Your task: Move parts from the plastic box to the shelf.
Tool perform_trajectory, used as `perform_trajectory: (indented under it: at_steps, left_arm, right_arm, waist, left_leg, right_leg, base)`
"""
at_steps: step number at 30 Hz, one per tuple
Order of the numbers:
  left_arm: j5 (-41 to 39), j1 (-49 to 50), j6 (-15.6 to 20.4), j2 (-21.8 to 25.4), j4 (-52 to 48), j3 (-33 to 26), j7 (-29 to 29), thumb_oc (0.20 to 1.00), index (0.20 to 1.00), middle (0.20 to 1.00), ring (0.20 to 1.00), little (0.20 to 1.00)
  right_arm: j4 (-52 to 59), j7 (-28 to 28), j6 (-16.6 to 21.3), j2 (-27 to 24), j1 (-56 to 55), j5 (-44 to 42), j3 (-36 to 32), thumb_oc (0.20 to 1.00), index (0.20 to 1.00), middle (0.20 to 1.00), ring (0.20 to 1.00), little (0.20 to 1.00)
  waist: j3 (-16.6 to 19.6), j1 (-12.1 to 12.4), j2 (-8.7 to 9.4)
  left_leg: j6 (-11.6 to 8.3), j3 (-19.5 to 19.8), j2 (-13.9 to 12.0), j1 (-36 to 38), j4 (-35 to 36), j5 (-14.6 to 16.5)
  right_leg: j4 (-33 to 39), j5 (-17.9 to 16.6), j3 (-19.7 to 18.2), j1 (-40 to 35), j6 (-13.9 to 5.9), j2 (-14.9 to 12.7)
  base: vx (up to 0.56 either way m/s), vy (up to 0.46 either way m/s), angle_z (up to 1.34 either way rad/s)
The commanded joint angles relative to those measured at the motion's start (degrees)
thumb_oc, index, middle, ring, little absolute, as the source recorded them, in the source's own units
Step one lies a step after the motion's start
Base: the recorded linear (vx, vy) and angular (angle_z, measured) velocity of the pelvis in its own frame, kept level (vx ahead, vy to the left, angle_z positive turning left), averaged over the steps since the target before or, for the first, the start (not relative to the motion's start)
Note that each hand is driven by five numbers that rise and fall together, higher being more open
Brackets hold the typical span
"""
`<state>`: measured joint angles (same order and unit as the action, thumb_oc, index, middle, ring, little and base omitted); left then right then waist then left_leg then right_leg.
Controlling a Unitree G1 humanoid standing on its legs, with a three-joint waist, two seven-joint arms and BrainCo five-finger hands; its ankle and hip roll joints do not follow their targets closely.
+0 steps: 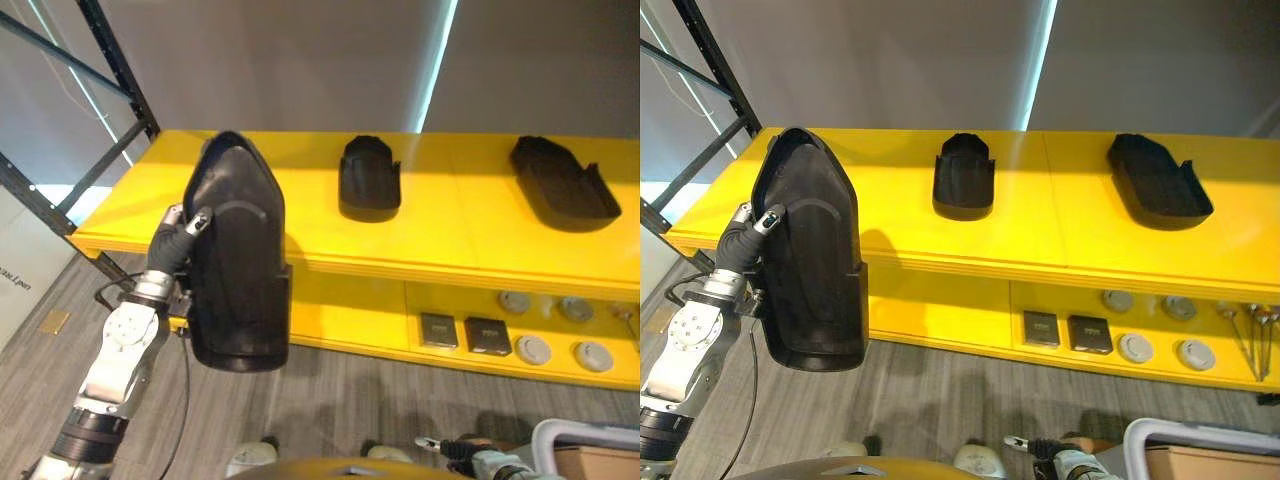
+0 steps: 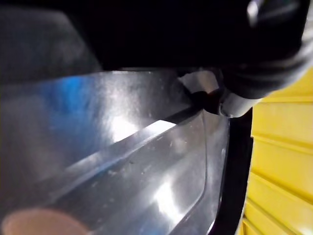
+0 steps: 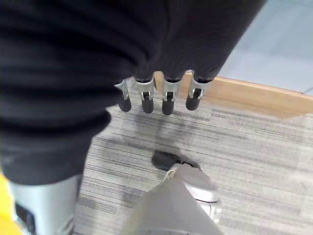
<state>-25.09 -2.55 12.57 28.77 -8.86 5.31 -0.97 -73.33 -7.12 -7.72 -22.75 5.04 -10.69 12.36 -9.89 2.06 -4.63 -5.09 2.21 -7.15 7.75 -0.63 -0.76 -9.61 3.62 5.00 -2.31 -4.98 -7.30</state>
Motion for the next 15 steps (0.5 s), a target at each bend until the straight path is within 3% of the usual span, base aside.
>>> perform_trajectory:
  at_steps: [1, 3, 5, 6, 7, 9, 12, 13, 15]
  left_arm:
    - [-1.6, -2.4, 4.2, 2.5, -3.7, -2.9, -0.5, 0.200, 0.200, 0.200, 0.200, 0.200]
    - [-1.0, -3.1, 3.9, 2.9, -3.6, -2.7, -0.3, 0.200, 0.200, 0.200, 0.200, 0.200]
    - [0.2, -5.0, 2.0, 4.8, -3.3, -1.1, -1.0, 0.200, 0.200, 0.200, 0.200, 0.200]
    - [0.3, -5.5, 1.9, 5.3, -3.0, -0.8, -1.1, 0.200, 0.200, 0.200, 0.200, 0.200]
    - [0.8, -6.5, 1.3, 7.3, -2.5, -1.2, -0.3, 0.200, 0.200, 0.200, 0.200, 0.200]
    - [1.0, -6.5, 0.9, 8.2, -2.7, -1.9, -0.1, 0.200, 0.200, 0.200, 0.200, 0.200]
    - [-0.4, -6.8, 0.8, 9.3, -2.9, -2.2, 0.6, 0.200, 0.200, 0.200, 0.200, 0.200]
    - [-1.5, -6.8, 0.7, 9.1, -3.2, -1.8, 0.7, 0.200, 0.200, 0.200, 0.200, 0.200]
    - [-3.9, -6.7, 0.7, 8.7, -3.2, -1.5, 1.0, 0.200, 0.200, 0.200, 0.200, 0.200]
  right_arm:
    - [-2.1, 0.2, -0.2, 2.3, 2.9, 1.4, 1.7, 1.000, 1.000, 1.000, 1.000, 1.000]
    - [-1.8, 0.8, 0.2, 2.5, 2.6, 2.1, 1.8, 1.000, 1.000, 1.000, 1.000, 1.000]
    - [-0.7, 4.7, -0.9, 2.8, 1.9, 0.1, 1.4, 1.000, 1.000, 1.000, 1.000, 1.000]
    - [-0.5, 4.8, -1.1, 2.9, 1.8, -0.4, 1.1, 1.000, 1.000, 1.000, 1.000, 1.000]
    - [0.3, 4.2, -2.4, 3.5, 1.0, 1.0, 0.2, 1.000, 1.000, 1.000, 1.000, 1.000]
    - [0.5, 4.2, -2.1, 3.7, 0.7, 3.0, 0.4, 1.000, 1.000, 1.000, 1.000, 1.000]
    - [0.8, 4.7, -1.9, 3.5, -0.3, -0.3, 0.4, 1.000, 1.000, 1.000, 1.000, 1.000]
    - [0.8, 5.1, -1.6, 3.6, -1.0, -0.6, -0.2, 1.000, 1.000, 1.000, 1.000, 1.000]
    - [0.5, 4.8, -0.9, 3.7, -1.9, 0.0, -1.0, 1.000, 1.000, 1.000, 1.000, 1.000]
  waist:
    - [0.1, 0.2, 3.34]
    - [0.0, -0.1, 3.31]
    - [-0.6, -0.5, 3.40]
    - [-0.8, -0.4, 3.46]
    - [-1.2, 0.6, 3.97]
    - [-1.4, 0.9, 4.01]
    - [-1.1, 0.2, 3.98]
    - [-0.7, -0.3, 4.10]
    - [-0.4, -0.8, 4.30]
  left_leg:
    - [0.65, -0.4, -0.3, -1.9, 0.6, -0.3]
    - [0.77, -1.7, -0.3, -1.4, 1.1, 1.0]
    - [1.88, -3.3, 1.1, -1.4, -0.3, 3.8]
    - [2.14, -3.7, 1.4, -1.7, -0.8, 4.1]
    - [3.01, -6.7, 2.2, -2.4, -0.7, 4.0]
    - [3.32, -8.1, 2.4, -2.0, 0.8, 3.2]
    - [4.88, -7.4, 4.0, -1.8, 3.3, 2.6]
    - [5.65, -6.0, 5.6, -1.6, 4.3, 2.7]
    - [6.11, -5.1, 6.9, -1.3, 4.8, 2.9]
  right_leg:
    - [7.2, -2.3, -1.2, -4.8, -0.41, -1.0]
    - [7.3, -2.5, -0.9, -4.7, -1.23, -2.3]
    - [6.0, -4.4, 0.0, -3.5, -3.51, -5.9]
    - [5.7, -4.9, 0.4, -3.3, -3.60, -6.5]
    - [4.1, -8.8, 3.9, -2.2, -4.09, -9.6]
    - [3.3, -10.0, 5.3, -1.8, -4.44, -9.9]
    - [3.7, -7.0, 4.3, -1.2, -3.73, -4.5]
    - [4.9, -5.3, 3.5, -1.2, -2.66, -1.1]
    - [6.2, -5.0, 3.3, -1.0, -1.95, 1.1]
  base:
    - [0.06, 0.622, -0.39]
    - [0.03, 0.480, -0.30]
    - [0.05, 0.466, -0.04]
    - [0.00, 0.423, 0.02]
    - [-0.04, 0.366, -0.06]
    - [-0.02, 0.297, -0.28]
    - [0.04, 0.230, -0.51]
    - [0.08, 0.170, 0.08]
    - [0.10, 0.120, 0.25]
